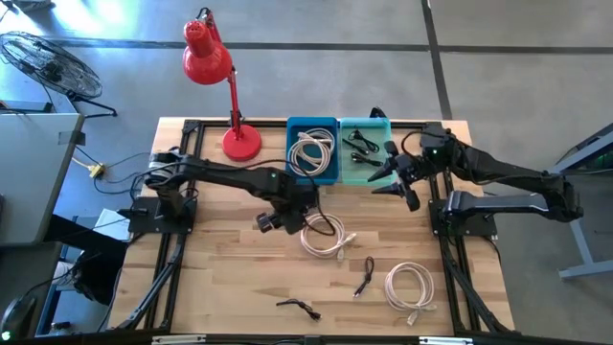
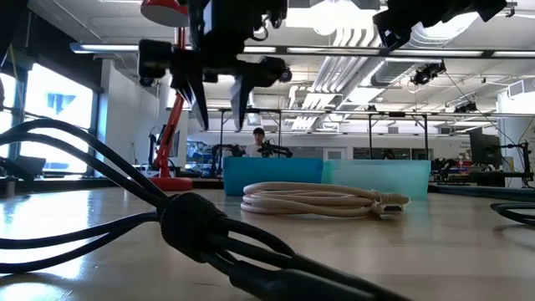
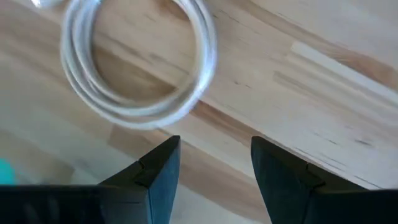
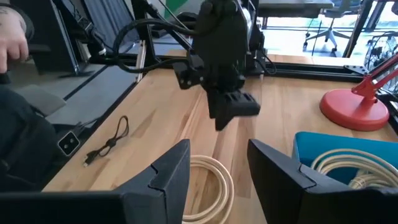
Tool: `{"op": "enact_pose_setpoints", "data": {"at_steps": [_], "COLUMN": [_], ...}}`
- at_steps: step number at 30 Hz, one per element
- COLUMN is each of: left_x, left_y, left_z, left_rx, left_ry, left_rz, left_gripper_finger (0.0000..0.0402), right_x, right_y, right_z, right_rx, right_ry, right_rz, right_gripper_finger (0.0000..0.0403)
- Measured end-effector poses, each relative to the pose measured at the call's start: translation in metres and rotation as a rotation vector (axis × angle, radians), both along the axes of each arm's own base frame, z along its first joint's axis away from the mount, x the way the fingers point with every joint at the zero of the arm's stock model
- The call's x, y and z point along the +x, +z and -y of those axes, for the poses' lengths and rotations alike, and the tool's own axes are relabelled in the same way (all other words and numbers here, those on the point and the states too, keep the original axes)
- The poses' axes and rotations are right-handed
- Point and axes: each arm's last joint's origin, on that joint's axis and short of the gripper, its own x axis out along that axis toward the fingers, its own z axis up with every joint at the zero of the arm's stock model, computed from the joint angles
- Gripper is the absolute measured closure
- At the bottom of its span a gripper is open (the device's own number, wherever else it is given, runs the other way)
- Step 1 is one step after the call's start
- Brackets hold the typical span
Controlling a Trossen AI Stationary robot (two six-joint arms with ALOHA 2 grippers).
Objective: Pick & Place USB Port
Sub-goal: Put the white charger cable into the blue bin
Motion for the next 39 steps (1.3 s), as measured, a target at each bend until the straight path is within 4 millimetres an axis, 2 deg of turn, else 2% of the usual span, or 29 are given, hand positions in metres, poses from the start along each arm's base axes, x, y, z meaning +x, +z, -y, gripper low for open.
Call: {"op": "enact_pose_setpoints", "data": {"at_steps": [9, 15, 21, 30, 35, 39], "left_x": [0.017, 0.022, 0.032, 0.039, 0.044, 0.047], "left_y": [-0.032, -0.045, -0.057, -0.081, -0.094, -0.099], "left_z": [0.006, 0.025, 0.042, 0.032, 0.021, 0.010], "left_rx": [0.034, 0.143, 0.206, 0.124, 0.080, 0.041], "left_ry": [-0.146, -0.333, -0.489, -0.513, -0.447, -0.353], "left_rz": [-0.016, -0.001, 0.071, 0.029, 0.004, 0.007], "left_gripper_finger": [0.0211, 0.0211, 0.0211, 0.0213, 0.0256, 0.0344], "right_x": [0.002, 0.003, 0.004, 0.006, 0.007, 0.007], "right_y": [-0.001, -0.001, -0.001, -0.002, -0.002, -0.002], "right_z": [-0.009, -0.016, -0.019, -0.028, -0.032, -0.036], "right_rx": [0.009, 0.012, 0.054, 0.057, 0.037, 0.039], "right_ry": [0.046, 0.081, 0.040, 0.070, 0.051, 0.067], "right_rz": [-0.014, -0.015, -0.040, -0.045, -0.048, -0.051], "right_gripper_finger": [0.0249, 0.0249, 0.0249, 0.0249, 0.0249, 0.0249]}}
